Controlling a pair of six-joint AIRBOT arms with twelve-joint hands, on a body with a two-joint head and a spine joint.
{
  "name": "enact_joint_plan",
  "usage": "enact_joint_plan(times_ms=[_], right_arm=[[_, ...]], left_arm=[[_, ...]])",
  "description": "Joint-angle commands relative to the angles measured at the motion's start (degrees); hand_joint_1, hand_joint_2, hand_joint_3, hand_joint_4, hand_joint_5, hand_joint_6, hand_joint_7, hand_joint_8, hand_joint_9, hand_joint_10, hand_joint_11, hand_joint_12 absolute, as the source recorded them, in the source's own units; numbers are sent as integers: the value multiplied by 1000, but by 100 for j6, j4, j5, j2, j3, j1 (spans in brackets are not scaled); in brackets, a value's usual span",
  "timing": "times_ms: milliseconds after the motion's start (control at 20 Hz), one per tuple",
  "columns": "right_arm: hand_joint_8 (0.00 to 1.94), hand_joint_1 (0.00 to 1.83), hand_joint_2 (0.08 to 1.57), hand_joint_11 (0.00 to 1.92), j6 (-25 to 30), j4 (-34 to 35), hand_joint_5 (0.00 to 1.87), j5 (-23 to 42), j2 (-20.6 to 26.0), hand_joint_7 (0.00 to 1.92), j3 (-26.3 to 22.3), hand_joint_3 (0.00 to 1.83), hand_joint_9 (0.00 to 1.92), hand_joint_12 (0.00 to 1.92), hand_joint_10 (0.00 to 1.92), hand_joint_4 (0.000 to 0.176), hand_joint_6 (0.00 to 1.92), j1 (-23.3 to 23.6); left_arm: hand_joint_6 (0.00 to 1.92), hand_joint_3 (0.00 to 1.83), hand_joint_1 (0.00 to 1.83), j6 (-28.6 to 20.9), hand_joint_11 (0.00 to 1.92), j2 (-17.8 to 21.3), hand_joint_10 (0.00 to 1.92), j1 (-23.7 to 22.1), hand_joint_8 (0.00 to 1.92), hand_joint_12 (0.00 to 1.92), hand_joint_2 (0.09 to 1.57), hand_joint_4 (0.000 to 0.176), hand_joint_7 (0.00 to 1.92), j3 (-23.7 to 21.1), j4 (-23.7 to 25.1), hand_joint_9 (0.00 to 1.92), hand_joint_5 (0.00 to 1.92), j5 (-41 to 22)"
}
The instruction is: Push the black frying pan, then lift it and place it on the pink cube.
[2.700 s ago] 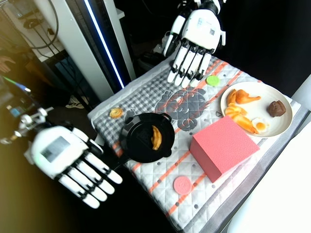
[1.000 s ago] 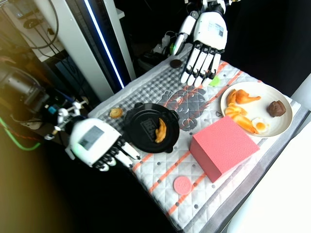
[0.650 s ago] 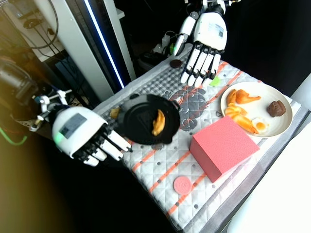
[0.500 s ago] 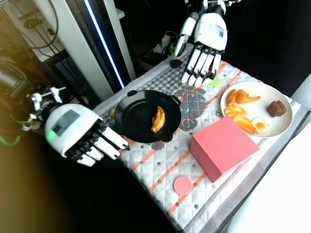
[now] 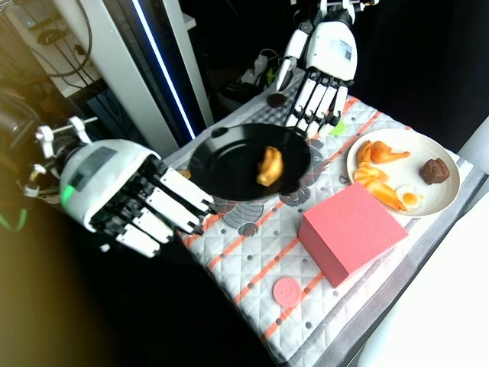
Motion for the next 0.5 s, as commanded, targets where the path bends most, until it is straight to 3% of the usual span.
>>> enact_joint_plan(times_ms=[0, 150, 200, 300, 350, 400, 450], right_arm=[[1941, 1522, 1260, 1676, 22, -179, 1335, 304, -95, 1570, 126, 0, 1679, 1921, 1921, 0, 1921, 238], [1941, 1381, 1312, 1622, 22, -190, 1272, -288, -409, 1497, 546, 4, 1613, 1921, 1921, 0, 1921, 787], [1941, 1476, 1270, 1672, 22, -190, 1239, -507, -502, 1491, 685, 0, 1644, 1921, 1921, 0, 1921, 945], [1941, 1493, 1265, 1616, 19, -188, 1271, -1003, -786, 1494, 1050, 0, 1579, 1921, 1921, 0, 1921, 1295], [1941, 1450, 1269, 1594, 19, -187, 1256, -1227, -913, 1454, 1218, 0, 1545, 1921, 1921, 0, 1921, 1441], [1941, 1410, 1280, 1599, 19, -184, 1245, -1431, -1048, 1429, 1389, 0, 1550, 1921, 1921, 0, 1921, 1567], [1941, 1436, 1282, 1633, 19, -170, 1209, -1663, -1159, 1429, 1590, 0, 1576, 1921, 1921, 0, 1921, 1709]], left_arm=[[21, 0, 157, -19, 0, 63, 1, -46, 0, 736, 1412, 0, 467, -14, -191, 403, 504, -388], [29, 0, 254, -18, 0, 63, 19, -35, 12, 854, 1404, 0, 514, -10, -191, 455, 550, -399], [14, 0, 255, -18, 0, 63, 10, -35, 4, 791, 1406, 0, 497, -10, -191, 435, 521, -402], [3, 3, 190, -15, 0, 62, 3, -35, 1, 794, 1418, 0, 470, -9, -191, 405, 471, -425], [10, 0, 208, -14, 0, 62, 15, -37, 11, 865, 1411, 0, 500, -9, -191, 436, 489, -436], [6, 2, 149, -13, 0, 62, 11, -41, 6, 756, 1422, 0, 458, -6, -191, 392, 462, -445], [24, 0, 191, -13, 0, 60, 33, -45, 21, 867, 1415, 0, 502, -1, -191, 441, 501, -452]])
